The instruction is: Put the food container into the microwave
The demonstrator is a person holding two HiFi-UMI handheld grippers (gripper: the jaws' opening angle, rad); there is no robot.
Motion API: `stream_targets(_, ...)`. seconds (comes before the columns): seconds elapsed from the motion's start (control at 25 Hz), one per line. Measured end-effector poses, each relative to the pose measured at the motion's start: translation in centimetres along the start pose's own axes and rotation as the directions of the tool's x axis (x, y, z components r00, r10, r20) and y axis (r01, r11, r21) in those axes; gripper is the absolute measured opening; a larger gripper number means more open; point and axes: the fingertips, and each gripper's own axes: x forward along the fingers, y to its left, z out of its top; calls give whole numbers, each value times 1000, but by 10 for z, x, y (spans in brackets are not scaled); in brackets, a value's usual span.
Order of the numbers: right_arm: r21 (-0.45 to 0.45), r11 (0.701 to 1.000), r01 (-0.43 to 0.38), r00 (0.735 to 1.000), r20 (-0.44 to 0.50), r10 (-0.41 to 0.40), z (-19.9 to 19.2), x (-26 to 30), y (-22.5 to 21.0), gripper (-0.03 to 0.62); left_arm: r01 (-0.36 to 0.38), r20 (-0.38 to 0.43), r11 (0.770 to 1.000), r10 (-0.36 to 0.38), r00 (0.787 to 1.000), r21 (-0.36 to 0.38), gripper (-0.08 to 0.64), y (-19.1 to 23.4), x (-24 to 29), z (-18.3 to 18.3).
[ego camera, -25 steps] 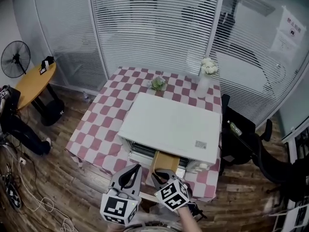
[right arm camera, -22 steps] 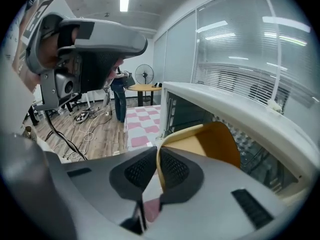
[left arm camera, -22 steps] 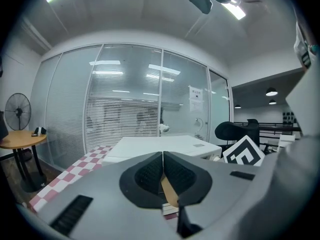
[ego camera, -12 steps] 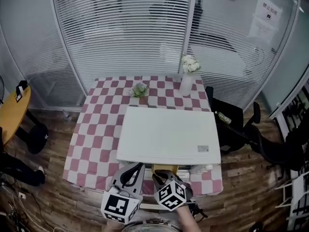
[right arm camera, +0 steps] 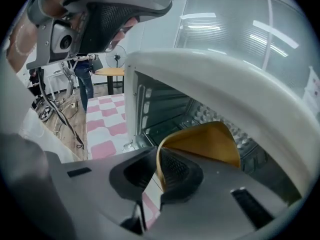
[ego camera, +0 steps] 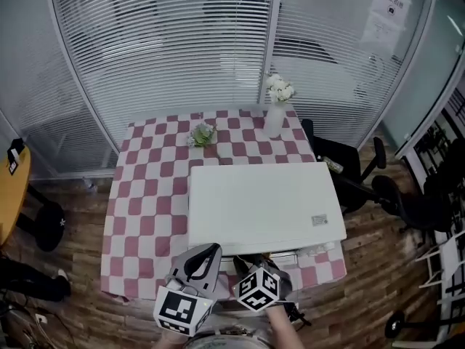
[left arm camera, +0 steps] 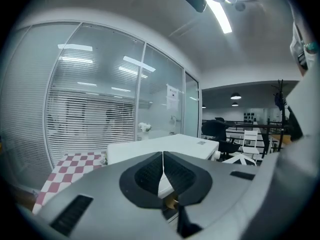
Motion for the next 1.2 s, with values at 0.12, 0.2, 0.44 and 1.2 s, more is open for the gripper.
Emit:
stream_targets(0.12,14,999,33,999,-4,-33,3,10,-1,14,18,-7,1000,-18,1000,5,14,8,-1,-5)
stream_targets(0.2,1,998,60,998,-10,-60,5,18,-2,14,28,-19,1000,-27,999,5,14,14,-2,-11)
stream_targets(0.44,-33,990,135,991,-16,-135,11,34,-8,14,51,-27,999,-51,998,0,14,22,-6,-18)
stream_targets(1.2,-149,964,220,975,50,-215,30,41,-18,60,-7,-28,1000,7,1000,-20,14,33,-19,-21)
